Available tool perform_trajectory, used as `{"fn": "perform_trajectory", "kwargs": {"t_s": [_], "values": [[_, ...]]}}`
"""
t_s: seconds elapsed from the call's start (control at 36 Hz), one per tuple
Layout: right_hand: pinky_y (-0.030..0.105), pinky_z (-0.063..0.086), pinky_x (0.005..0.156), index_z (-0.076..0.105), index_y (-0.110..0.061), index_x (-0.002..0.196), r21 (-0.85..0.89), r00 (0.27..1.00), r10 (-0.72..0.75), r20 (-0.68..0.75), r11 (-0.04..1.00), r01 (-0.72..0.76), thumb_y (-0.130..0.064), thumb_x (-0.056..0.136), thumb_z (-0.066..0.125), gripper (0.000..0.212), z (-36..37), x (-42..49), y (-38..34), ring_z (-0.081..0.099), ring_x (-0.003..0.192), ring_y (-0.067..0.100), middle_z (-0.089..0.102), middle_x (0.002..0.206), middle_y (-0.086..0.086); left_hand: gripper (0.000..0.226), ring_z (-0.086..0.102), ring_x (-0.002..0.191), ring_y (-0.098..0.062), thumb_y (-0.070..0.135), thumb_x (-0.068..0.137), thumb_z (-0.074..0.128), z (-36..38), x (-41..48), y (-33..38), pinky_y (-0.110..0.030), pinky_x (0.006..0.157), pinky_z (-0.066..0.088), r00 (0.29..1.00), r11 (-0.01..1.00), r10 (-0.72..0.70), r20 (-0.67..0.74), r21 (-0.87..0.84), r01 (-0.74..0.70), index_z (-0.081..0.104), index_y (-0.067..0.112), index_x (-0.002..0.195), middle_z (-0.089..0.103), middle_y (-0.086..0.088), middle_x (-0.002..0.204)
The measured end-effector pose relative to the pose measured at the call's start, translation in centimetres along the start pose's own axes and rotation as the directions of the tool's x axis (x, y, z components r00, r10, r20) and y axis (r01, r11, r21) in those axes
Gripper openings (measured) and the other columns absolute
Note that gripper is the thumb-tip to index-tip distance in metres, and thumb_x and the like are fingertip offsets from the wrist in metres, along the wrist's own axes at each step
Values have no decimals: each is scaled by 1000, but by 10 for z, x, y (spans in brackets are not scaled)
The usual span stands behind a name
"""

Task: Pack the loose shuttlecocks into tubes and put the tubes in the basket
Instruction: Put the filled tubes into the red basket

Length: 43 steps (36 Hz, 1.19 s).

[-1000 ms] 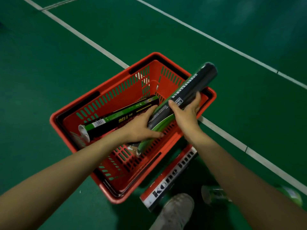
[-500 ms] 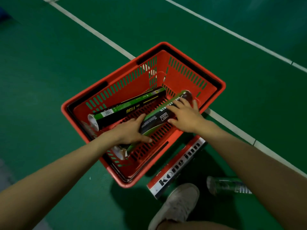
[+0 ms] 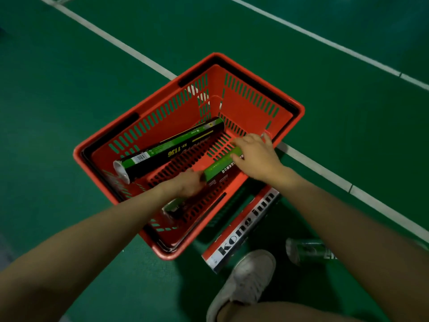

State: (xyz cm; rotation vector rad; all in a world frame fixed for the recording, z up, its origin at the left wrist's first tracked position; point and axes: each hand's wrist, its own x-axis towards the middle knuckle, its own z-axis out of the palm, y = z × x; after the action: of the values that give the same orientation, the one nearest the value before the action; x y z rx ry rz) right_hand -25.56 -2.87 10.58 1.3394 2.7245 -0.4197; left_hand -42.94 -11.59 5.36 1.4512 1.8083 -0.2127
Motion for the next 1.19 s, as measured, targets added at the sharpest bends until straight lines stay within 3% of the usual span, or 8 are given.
{"fn": "perform_trajectory", "kwargs": {"t_s": [0.14,0.28,0.42,0.53,0.67,0.81,1.0,1.19], "values": [[40,13,116,39,-21,141,193,962,41,-269,981,12,-26,96,48,46,-6,-25,19,36,132,18,51,135,1,37,51,117,-35,19,91,45,-19,-10,54,-43,98,43,934,988,94,-346,-86,-131,52,8,126,52,-17,126],[37,25,111,41,-18,140,303,894,188,-406,951,-63,-19,94,51,46,-9,-67,51,42,125,22,52,132,4,40,44,117,-32,11,86,45,-29,-32,124,-42,94,35,743,967,240,-625,86,-240,52,15,125,51,-9,125],[42,34,102,45,-8,135,370,848,381,-369,897,-242,-22,89,50,49,18,-113,99,49,118,32,55,126,14,47,51,101,-35,26,82,30,12,-33,175,-41,80,36,623,836,544,-563,295,-463,62,9,111,57,-15,109],[42,30,104,41,-4,138,420,751,607,-260,771,-478,-17,87,58,55,50,-152,131,42,124,35,48,132,18,36,43,118,-33,19,87,49,62,-9,192,-40,91,34,738,812,574,-354,363,-457,56,12,121,48,-13,127],[44,36,102,37,-2,139,385,619,771,-150,622,-682,-23,86,64,64,89,-196,161,41,122,38,44,133,22,55,24,133,-33,22,85,52,101,17,190,-45,105,28,902,882,394,-176,348,-317,38,18,138,28,-14,144],[47,27,110,15,-6,148,539,332,941,69,245,-806,-40,87,63,86,122,-222,173,23,138,39,17,153,23,89,15,139,-39,30,85,61,125,32,167,-54,109,24,994,945,107,-20,314,-95,1,24,150,-2,-15,156],[48,37,107,-15,-19,149,738,40,851,523,-429,-521,-33,81,73,112,149,-217,181,27,136,44,-10,157,18,103,39,128,-42,32,86,63,152,46,136,-46,101,40,998,982,-6,62,190,-6,-17,19,149,15,-17,153],[53,44,99,-24,-24,146,774,53,824,564,-504,-384,-28,77,77,122,169,-203,181,45,121,43,16,150,22,110,34,134,-38,35,82,71,154,54,113,-43,105,38,1000,999,8,4,-35,-8,-16,30,148,13,-19,154]]}}
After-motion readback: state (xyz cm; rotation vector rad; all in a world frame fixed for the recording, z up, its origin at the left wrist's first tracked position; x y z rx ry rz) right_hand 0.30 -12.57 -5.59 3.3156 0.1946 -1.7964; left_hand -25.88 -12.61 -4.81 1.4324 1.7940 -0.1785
